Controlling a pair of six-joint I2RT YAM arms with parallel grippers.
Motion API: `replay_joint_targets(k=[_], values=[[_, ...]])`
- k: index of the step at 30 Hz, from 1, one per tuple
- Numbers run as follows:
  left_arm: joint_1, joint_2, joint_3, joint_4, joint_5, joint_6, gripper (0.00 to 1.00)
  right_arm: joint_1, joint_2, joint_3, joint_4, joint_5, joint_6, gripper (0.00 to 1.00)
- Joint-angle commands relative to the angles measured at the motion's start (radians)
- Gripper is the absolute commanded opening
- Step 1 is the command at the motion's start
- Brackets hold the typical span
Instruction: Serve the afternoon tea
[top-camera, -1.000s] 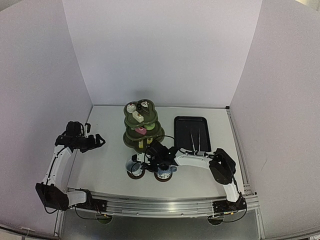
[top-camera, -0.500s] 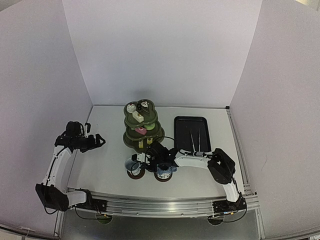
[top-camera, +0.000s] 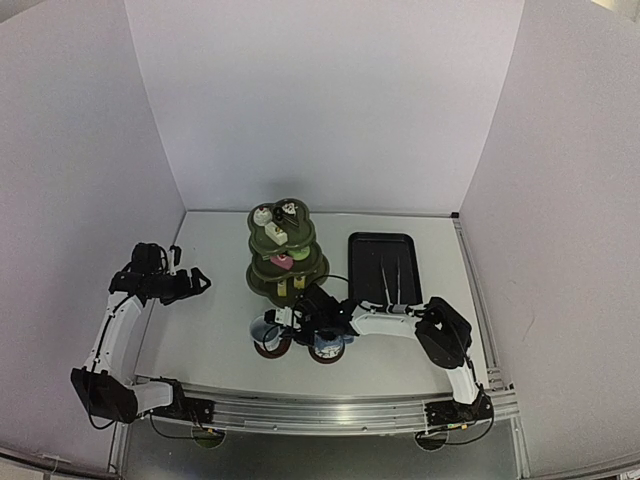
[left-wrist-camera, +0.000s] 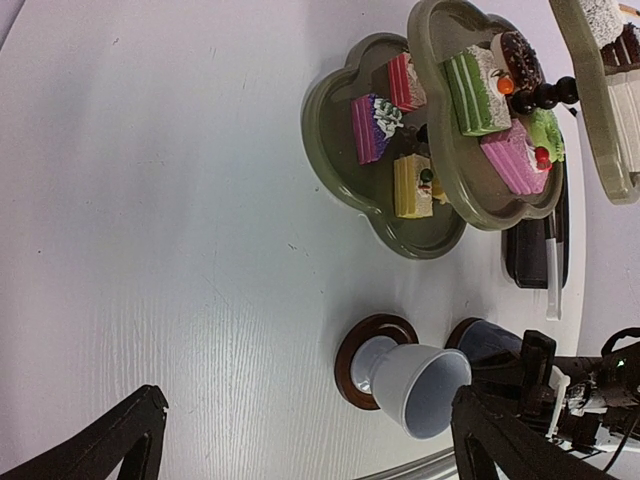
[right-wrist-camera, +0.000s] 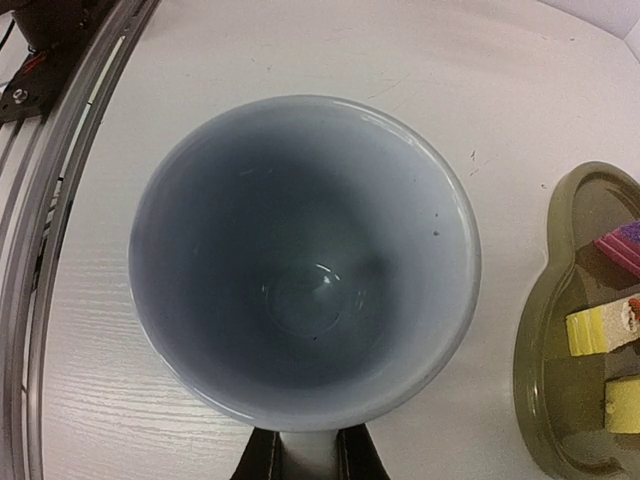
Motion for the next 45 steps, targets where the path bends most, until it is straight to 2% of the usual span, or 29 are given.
replay_joint_targets(k=[1,14,16,18,22,25,35,36,38,39,43,45], values=[[0.007,-0.02,0.002,0.029,0.016,0.01,0.99,-0.001,-0.071,-0.021,-0.004,0.012,-0.021,0.0],[0.006,-0.013,0.005,0.035,0.02,0.012,1.0,-0.001,-0.058,-0.025,-0.004,-0.009,0.006,0.0],[0.006,-0.011,0.005,0.035,0.021,0.012,1.0,-0.002,-0.054,-0.022,-0.004,-0.002,0.004,0.03],[0.006,-0.011,0.007,0.033,0.02,0.014,1.0,-0.002,-0.056,-0.024,-0.004,0.004,0.001,0.11],[0.006,-0.007,0.01,0.032,0.016,0.019,1.0,-0.001,-0.067,-0.029,-0.004,0.016,-0.013,0.33],[0.007,-0.002,0.014,0.032,0.02,0.021,1.0,-0.001,-0.071,-0.021,-0.005,0.017,-0.014,0.44],[0.007,0.002,0.027,0.039,0.025,0.036,1.0,-0.001,-0.157,-0.032,-0.016,0.001,0.019,0.62],[0.007,0.002,0.028,0.04,0.027,0.041,1.0,-0.001,-0.176,-0.041,-0.017,0.001,0.026,0.67],[0.006,0.001,0.031,0.041,0.028,0.05,1.0,0.0,-0.218,-0.06,-0.023,0.004,0.034,0.9],[0.006,0.001,0.032,0.044,0.028,0.055,1.0,-0.001,-0.239,-0.068,-0.027,0.007,0.036,0.94],[0.006,0.001,0.028,0.069,0.033,0.068,0.99,-0.002,-0.302,-0.081,-0.079,0.033,0.046,0.96],[0.006,0.0,0.019,0.095,0.032,0.075,1.0,-0.015,-0.332,-0.079,-0.088,0.059,0.101,0.96]])
